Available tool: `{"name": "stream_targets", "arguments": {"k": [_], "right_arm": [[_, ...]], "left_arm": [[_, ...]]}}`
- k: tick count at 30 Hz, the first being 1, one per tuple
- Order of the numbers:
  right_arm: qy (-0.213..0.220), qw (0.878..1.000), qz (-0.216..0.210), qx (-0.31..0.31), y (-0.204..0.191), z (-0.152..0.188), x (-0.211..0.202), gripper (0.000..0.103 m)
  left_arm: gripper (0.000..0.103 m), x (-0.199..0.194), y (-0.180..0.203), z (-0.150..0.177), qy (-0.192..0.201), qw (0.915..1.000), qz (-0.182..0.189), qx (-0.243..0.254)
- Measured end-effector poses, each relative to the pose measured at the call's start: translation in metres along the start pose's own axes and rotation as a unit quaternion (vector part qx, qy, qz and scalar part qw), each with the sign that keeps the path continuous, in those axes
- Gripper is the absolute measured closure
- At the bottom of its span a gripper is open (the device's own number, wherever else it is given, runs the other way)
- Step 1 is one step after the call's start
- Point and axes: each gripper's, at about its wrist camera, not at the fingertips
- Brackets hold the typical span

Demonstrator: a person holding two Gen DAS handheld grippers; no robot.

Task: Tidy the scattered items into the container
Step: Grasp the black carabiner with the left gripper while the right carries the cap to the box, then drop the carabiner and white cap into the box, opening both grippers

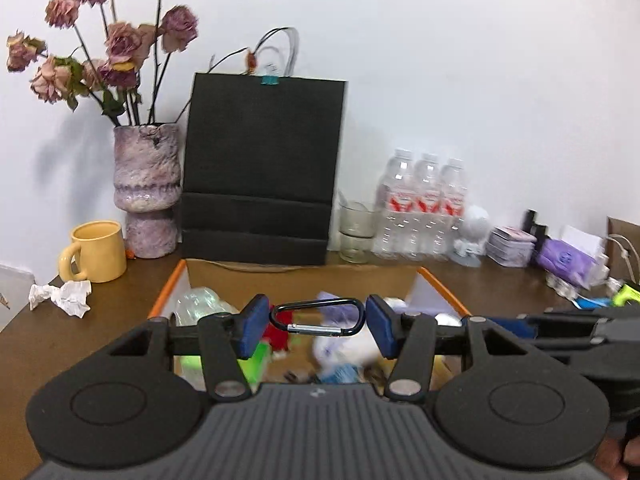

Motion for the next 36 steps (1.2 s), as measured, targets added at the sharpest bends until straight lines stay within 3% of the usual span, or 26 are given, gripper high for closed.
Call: {"name": "stream_targets", "arguments": {"k": [6,12,13,15,18,20,22,23,36], "right_arm": [[-0.037,0.999,0.009,-0.005,-0.005,0.001,0.057,0.078],[-0.069,0.997,0.028,0.007,0.006,0.008,0.071,0.077],[-0.071,0.997,0.027,0.010,0.007,0.007,0.071,0.072],[-0.071,0.997,0.026,0.010,0.007,0.006,0.066,0.051],[-0.061,0.997,0.040,0.006,0.006,0.000,0.057,0.034],[-0.056,0.998,0.040,0.010,0.008,-0.006,0.050,0.011],[-0.050,0.998,0.035,0.013,0.009,-0.011,0.042,0.004],[-0.047,0.998,0.033,0.013,0.008,-0.014,0.038,0.000],[-0.037,0.998,0.054,0.010,-0.011,-0.017,0.005,0.000]], "left_arm": [[0.048,0.044,-0.021,0.012,-0.043,0.9988,-0.016,-0.018],[0.048,0.064,-0.024,0.026,-0.080,0.9966,-0.012,-0.012],[0.047,0.065,-0.024,0.027,-0.083,0.9965,-0.009,-0.010],[0.043,0.064,-0.024,0.028,-0.084,0.9963,-0.009,-0.013],[0.021,0.057,-0.028,0.024,-0.082,0.9962,-0.026,-0.015],[0.014,0.050,-0.032,0.020,-0.077,0.9965,-0.028,-0.018],[0.000,0.043,-0.036,0.015,-0.074,0.9965,-0.032,-0.021],[0.000,0.040,-0.037,0.013,-0.072,0.9966,-0.035,-0.021],[0.000,0.017,-0.025,0.007,-0.089,0.9945,-0.051,-0.022]]}}
Point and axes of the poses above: each gripper's, at about its wrist camera, not at the fingertips, and x roughly the way its jaws point, y to its right, z to its underside, and after that the axes turned 14 degrees about x, right-handed
